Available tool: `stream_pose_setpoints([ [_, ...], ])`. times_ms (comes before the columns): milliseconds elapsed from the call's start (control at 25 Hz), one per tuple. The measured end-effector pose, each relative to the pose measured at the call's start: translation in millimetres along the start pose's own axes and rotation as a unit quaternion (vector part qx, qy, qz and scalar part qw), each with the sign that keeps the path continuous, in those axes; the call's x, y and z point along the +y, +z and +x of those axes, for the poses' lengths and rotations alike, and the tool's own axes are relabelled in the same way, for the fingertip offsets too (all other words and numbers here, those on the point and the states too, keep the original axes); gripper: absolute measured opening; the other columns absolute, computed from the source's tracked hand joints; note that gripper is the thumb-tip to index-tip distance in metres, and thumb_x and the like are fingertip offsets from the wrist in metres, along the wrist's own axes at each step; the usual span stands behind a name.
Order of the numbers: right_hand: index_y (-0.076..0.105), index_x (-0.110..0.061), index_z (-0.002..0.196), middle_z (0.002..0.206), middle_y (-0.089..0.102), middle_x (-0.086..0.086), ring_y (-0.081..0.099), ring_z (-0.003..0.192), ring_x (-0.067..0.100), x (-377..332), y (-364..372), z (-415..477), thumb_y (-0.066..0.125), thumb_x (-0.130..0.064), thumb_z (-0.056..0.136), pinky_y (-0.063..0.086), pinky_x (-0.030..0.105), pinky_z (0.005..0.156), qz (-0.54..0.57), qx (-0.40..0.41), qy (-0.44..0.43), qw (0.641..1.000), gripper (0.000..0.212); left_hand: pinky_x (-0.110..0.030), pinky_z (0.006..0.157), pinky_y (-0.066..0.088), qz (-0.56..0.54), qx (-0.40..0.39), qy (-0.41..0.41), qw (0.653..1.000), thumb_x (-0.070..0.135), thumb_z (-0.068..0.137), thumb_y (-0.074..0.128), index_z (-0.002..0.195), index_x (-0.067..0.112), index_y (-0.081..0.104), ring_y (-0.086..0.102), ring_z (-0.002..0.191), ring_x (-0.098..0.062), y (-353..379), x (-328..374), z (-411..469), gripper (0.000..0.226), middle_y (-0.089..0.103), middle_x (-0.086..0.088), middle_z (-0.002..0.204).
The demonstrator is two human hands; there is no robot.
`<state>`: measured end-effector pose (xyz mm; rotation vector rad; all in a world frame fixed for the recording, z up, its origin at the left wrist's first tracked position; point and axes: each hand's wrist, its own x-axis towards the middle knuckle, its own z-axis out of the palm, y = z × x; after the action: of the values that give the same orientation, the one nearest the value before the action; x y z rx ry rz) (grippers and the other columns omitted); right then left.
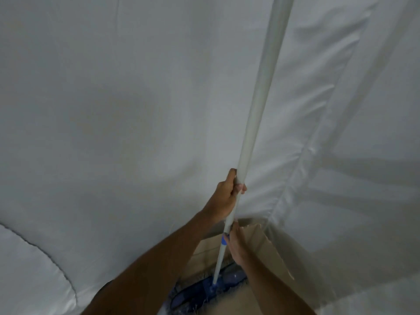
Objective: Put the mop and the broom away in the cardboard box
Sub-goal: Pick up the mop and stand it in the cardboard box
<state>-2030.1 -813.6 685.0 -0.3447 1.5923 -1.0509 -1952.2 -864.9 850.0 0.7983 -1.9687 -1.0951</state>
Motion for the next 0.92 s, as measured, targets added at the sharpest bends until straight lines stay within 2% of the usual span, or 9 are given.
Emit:
stream_pose_setpoints([
  [120, 0.052, -0.013, 0.092, 0.086, 0.048, 0.008, 0.049, 0.073, 0.018, -20.7, -8.7, 6.5, 0.036, -0.029, 0.102, 0.043, 0.029, 0.068, -0.069, -0.028, -0.026, 0.997, 0.025, -0.02, 0.079, 0.049, 0.026, 0.064, -0.049, 0.996, 0.019, 0.104, 0.038, 0.119, 0.011, 0.045, 0.065, 0.092, -0.017, 9.6, -11.7, 28.1, 0.018, 0.069, -0.004, 0.099],
  [240, 0.054, -0.025, 0.114, 0.1, 0.062, 0.003, 0.064, 0.086, 0.017, -56.0, -19.6, 13.7, 0.043, -0.026, 0.102, 0.054, 0.026, 0.073, -0.094, -0.075, -0.128, 0.984, 0.016, -0.027, 0.079, 0.052, 0.055, 0.096, -0.115, 0.987, 0.023, 0.105, 0.036, 0.13, 0.014, 0.043, 0.065, 0.098, -0.022, 7.7, -15.4, 59.5, 0.028, 0.071, -0.005, 0.107],
  [360, 0.044, -0.036, 0.13, 0.113, 0.061, -0.009, 0.064, 0.107, 0.017, -107.7, -17.1, 16.4, 0.047, -0.028, 0.102, 0.056, 0.029, 0.086, -0.133, -0.106, -0.213, 0.962, 0.03, -0.019, 0.07, 0.049, 0.072, 0.126, -0.168, 0.975, 0.026, 0.106, 0.034, 0.136, 0.016, 0.041, 0.067, 0.097, -0.025, 3.0, -24.6, 86.6, 0.032, 0.071, -0.01, 0.112],
  [440, 0.034, -0.035, 0.142, 0.117, 0.054, -0.018, 0.061, 0.11, 0.013, -135.4, -11.2, 18.4, 0.046, -0.031, 0.102, 0.054, 0.03, 0.091, -0.168, -0.133, -0.257, 0.942, 0.043, -0.017, 0.065, 0.05, 0.059, 0.142, -0.202, 0.967, 0.028, 0.106, 0.033, 0.141, 0.018, 0.037, 0.068, 0.092, -0.025, 1.0, -26.1, 104.8, 0.036, 0.069, -0.013, 0.116],
  [600, 0.017, -0.034, 0.152, 0.119, 0.056, -0.002, 0.062, 0.107, 0.021, -173.6, -2.0, 24.2, 0.049, -0.019, 0.101, 0.053, 0.038, 0.094, -0.216, -0.145, -0.271, 0.927, 0.062, -0.014, 0.057, 0.044, 0.05, 0.128, -0.271, 0.953, 0.025, 0.106, 0.031, 0.149, 0.024, 0.027, 0.059, 0.077, -0.015, -2.8, -22.5, 124.7, 0.043, 0.062, -0.011, 0.108],
  [680, 0.011, -0.033, 0.154, 0.116, 0.053, -0.001, 0.059, 0.106, 0.02, -184.9, -0.1, 24.2, 0.049, -0.017, 0.101, 0.05, 0.038, 0.096, -0.232, -0.165, -0.257, 0.924, 0.067, -0.021, 0.064, 0.048, 0.046, 0.117, -0.297, 0.947, 0.022, 0.106, 0.03, 0.149, 0.028, 0.026, 0.06, 0.08, -0.019, -6.9, -24.2, 127.8, 0.044, 0.063, -0.016, 0.112],
  [720, 0.011, -0.033, 0.154, 0.12, 0.051, -0.001, 0.057, 0.112, 0.022, -189.2, 0.9, 24.1, 0.049, -0.018, 0.101, 0.047, 0.039, 0.1, -0.229, -0.177, -0.248, 0.924, 0.067, -0.025, 0.069, 0.05, 0.038, 0.111, -0.304, 0.945, 0.023, 0.106, 0.03, 0.149, 0.029, 0.027, 0.062, 0.085, -0.021, -12.2, -23.6, 125.6, 0.044, 0.064, -0.017, 0.114],
  [800, 0.015, -0.037, 0.153, 0.138, 0.05, 0.003, 0.052, 0.128, 0.027, -195.8, 3.8, 18.9, 0.05, -0.022, 0.1, 0.044, 0.044, 0.108, -0.215, -0.197, -0.24, 0.926, 0.065, -0.028, 0.078, 0.048, 0.046, 0.097, -0.308, 0.945, 0.025, 0.106, 0.029, 0.148, 0.029, 0.029, 0.061, 0.093, -0.024, -26.4, -20.2, 110.5, 0.042, 0.064, -0.014, 0.112],
  [920, 0.021, -0.038, 0.152, 0.153, 0.04, 0.002, 0.044, 0.137, 0.028, -197.7, 23.0, -6.2, 0.053, -0.024, 0.099, 0.04, 0.042, 0.109, -0.23, -0.188, -0.286, 0.911, 0.063, -0.035, 0.096, 0.046, 0.085, 0.099, -0.3, 0.945, 0.031, 0.106, 0.028, 0.147, 0.027, 0.032, 0.06, 0.103, -0.026, -56.9, -12.9, 64.5, 0.041, 0.064, -0.017, 0.12],
])
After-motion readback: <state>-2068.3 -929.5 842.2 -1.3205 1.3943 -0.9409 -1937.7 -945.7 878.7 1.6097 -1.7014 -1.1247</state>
